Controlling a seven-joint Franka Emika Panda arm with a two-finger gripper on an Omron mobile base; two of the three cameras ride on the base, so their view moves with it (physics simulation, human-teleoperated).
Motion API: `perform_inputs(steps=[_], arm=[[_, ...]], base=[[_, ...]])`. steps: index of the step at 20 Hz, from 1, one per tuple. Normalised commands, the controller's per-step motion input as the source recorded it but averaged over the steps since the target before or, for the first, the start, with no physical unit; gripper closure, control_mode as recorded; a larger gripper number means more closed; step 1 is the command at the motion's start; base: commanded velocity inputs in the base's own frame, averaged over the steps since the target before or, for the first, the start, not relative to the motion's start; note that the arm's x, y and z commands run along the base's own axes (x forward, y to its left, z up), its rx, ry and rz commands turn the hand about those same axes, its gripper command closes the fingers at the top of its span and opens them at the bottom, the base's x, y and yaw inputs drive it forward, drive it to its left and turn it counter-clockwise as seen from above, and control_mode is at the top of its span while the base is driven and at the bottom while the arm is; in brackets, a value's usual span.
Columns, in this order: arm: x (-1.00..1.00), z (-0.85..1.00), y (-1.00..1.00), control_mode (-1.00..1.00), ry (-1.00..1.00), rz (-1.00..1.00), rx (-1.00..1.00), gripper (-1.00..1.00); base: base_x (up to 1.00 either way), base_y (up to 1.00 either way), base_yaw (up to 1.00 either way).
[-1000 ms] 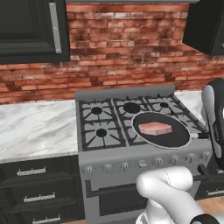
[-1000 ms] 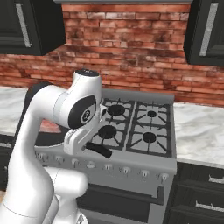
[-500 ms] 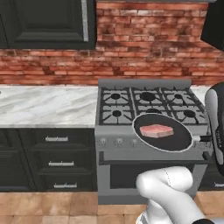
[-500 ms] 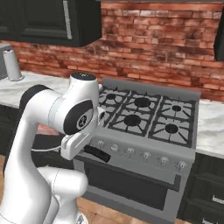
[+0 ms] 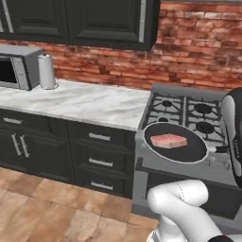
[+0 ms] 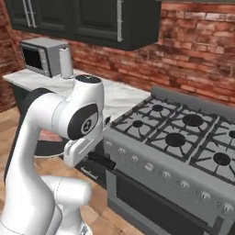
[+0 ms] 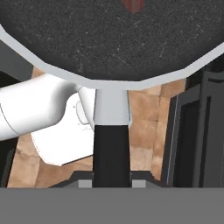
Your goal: Pick up the pan with the steak in it and place it on the dining table. Then place the steak on the plate.
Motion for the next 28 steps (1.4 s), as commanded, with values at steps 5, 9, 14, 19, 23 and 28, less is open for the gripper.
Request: perform_inputs(steps=[5, 9, 14, 19, 23, 28], arm=[[0.00, 0.00, 0.00, 1.00, 0.00, 0.00, 0.00, 1.00], [0.00, 0.00, 0.00, 1.00, 0.00, 0.00, 0.00, 1.00], [0.00, 0.00, 0.00, 1.00, 0.00, 0.00, 0.00, 1.00], [0.00, 0.00, 0.00, 1.00, 0.00, 0.00, 0.00, 1.00], [0.00, 0.00, 0.00, 1.00, 0.00, 0.00, 0.00, 1.00], [0.00, 0.00, 0.00, 1.00, 0.00, 0.00, 0.00, 1.00]], base=[[-0.01, 0.00, 0.50], [-0.01, 0.00, 0.50], [-0.01, 0.00, 0.50], [-0.01, 0.00, 0.50], [0.00, 0.00, 0.50], [0.00, 0.00, 0.50]])
